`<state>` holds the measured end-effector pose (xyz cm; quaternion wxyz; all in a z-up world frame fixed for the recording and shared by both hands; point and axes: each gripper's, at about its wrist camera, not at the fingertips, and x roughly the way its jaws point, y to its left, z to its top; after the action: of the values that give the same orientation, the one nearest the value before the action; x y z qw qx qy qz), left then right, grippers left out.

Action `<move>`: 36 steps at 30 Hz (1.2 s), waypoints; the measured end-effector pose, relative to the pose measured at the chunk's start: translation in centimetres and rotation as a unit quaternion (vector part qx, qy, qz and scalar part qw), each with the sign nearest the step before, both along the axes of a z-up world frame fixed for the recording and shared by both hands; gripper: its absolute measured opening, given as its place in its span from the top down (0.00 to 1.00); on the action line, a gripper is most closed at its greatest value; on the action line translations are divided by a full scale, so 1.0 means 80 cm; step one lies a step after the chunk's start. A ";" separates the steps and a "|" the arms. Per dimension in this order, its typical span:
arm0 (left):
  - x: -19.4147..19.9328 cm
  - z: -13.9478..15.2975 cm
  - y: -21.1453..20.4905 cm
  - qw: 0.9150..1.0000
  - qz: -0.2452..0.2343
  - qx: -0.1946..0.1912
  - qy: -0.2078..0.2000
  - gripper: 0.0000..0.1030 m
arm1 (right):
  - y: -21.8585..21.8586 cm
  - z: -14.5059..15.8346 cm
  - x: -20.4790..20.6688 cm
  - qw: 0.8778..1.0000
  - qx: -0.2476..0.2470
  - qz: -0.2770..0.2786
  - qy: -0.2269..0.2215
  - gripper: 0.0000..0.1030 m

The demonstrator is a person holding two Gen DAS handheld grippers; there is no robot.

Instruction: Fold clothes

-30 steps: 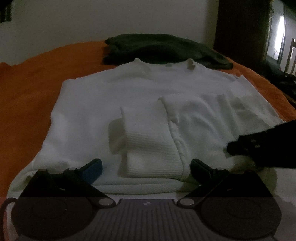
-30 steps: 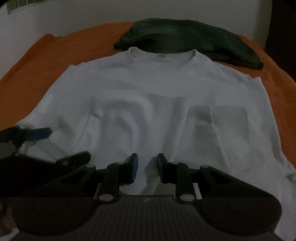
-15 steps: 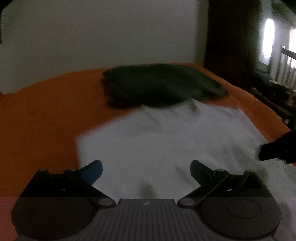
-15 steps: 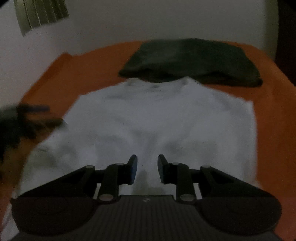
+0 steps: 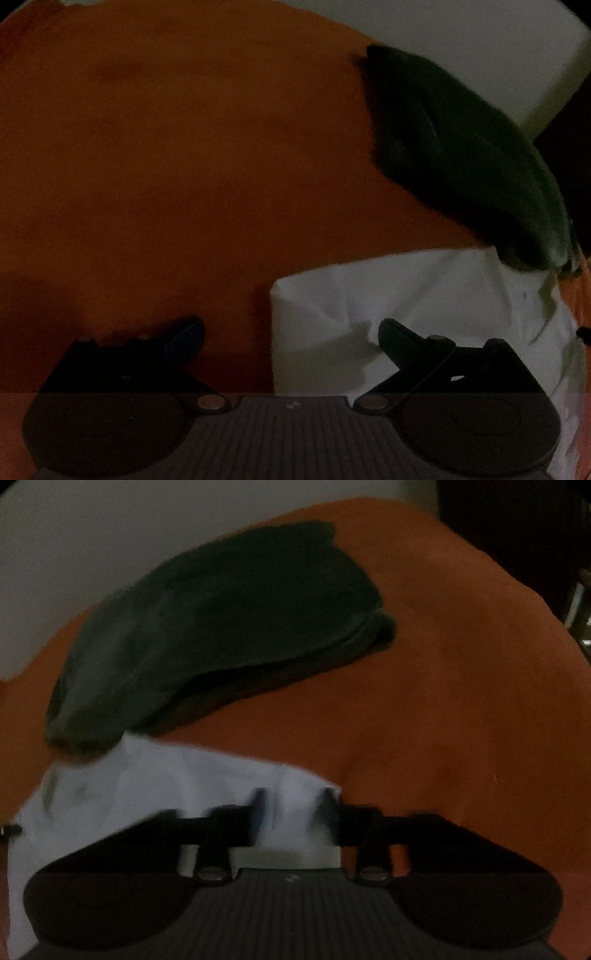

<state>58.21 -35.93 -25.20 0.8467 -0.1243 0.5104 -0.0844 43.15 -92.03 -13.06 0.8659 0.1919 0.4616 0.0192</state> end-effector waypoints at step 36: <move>-0.028 0.006 0.035 0.993 0.096 -0.053 -0.050 0.66 | -0.013 -0.023 0.005 0.997 -0.059 -0.046 -0.034 0.64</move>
<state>56.00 -33.09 -24.71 0.8676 -0.2135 0.4476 -0.0357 43.57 -93.06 -14.92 0.8908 0.1609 0.4228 -0.0419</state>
